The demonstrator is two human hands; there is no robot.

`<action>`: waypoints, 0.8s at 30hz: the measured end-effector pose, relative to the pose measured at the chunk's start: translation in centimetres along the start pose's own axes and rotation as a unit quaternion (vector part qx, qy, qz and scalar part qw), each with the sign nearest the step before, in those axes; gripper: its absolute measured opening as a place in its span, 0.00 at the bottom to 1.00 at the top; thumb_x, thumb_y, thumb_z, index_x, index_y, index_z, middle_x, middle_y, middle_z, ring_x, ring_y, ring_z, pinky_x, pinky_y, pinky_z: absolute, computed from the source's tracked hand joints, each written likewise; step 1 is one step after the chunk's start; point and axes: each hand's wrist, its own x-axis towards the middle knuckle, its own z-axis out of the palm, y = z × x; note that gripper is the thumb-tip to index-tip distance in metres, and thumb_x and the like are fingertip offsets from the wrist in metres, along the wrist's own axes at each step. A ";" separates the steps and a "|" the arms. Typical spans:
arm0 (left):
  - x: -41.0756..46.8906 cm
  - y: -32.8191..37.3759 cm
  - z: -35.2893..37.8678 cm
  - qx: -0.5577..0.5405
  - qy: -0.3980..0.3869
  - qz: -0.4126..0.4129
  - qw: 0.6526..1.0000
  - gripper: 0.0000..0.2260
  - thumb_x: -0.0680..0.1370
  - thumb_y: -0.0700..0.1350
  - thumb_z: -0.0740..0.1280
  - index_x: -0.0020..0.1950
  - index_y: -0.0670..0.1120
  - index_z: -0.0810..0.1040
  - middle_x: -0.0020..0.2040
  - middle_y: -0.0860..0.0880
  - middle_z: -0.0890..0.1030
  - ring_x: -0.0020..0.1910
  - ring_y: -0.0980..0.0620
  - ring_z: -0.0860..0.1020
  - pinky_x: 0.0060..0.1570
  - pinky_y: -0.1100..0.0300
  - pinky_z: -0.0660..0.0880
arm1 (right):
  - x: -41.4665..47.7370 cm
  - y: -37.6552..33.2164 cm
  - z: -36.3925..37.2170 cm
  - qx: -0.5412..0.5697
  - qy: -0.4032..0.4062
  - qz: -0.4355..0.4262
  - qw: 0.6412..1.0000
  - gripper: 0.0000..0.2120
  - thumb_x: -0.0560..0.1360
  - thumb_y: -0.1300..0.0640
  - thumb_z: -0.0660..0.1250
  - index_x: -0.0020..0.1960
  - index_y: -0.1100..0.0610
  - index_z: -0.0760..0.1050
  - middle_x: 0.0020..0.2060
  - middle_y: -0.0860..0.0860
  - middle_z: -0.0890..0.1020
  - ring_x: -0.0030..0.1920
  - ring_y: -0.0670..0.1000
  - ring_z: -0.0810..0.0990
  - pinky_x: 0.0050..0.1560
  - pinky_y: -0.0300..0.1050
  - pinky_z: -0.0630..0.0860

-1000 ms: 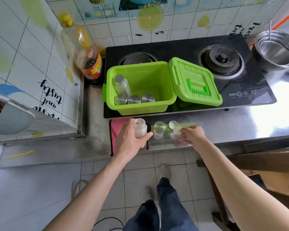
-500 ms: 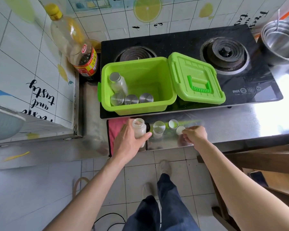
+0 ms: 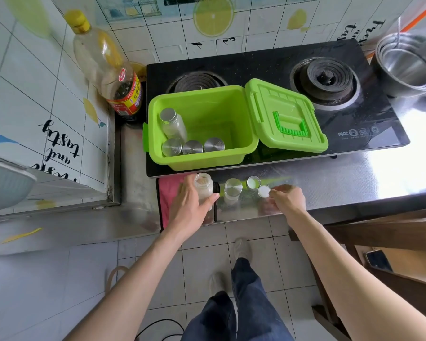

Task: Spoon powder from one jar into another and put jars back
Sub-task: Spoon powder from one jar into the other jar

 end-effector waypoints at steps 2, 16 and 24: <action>0.0 -0.3 0.3 -0.005 -0.007 -0.001 1.000 0.27 0.78 0.59 0.73 0.71 0.50 0.66 0.63 0.54 0.74 0.61 0.51 0.75 0.55 0.56 0.71 | -0.7 -0.6 0.4 -0.001 -0.020 -0.036 0.999 0.05 0.75 0.61 0.73 0.45 0.51 0.81 0.40 0.51 0.87 0.42 0.52 0.87 0.53 0.57 0.85; 0.4 -1.5 2.1 0.003 0.043 -0.067 0.997 0.26 0.68 0.53 0.83 0.58 0.54 0.72 0.50 0.58 0.81 0.49 0.53 0.78 0.42 0.56 0.68 | -4.4 -5.0 2.8 -0.317 -0.079 -0.294 0.898 0.30 0.70 0.42 0.75 0.70 0.48 0.72 0.60 0.48 0.76 0.53 0.52 0.82 0.47 0.49 0.80; 0.4 -1.9 2.7 0.007 0.041 -0.070 0.997 0.29 0.67 0.54 0.84 0.58 0.53 0.70 0.50 0.56 0.81 0.49 0.50 0.79 0.40 0.56 0.68 | -4.8 -5.0 4.3 -0.414 -0.059 -0.348 0.839 0.28 0.74 0.44 0.73 0.70 0.49 0.69 0.58 0.52 0.76 0.57 0.56 0.80 0.45 0.50 0.79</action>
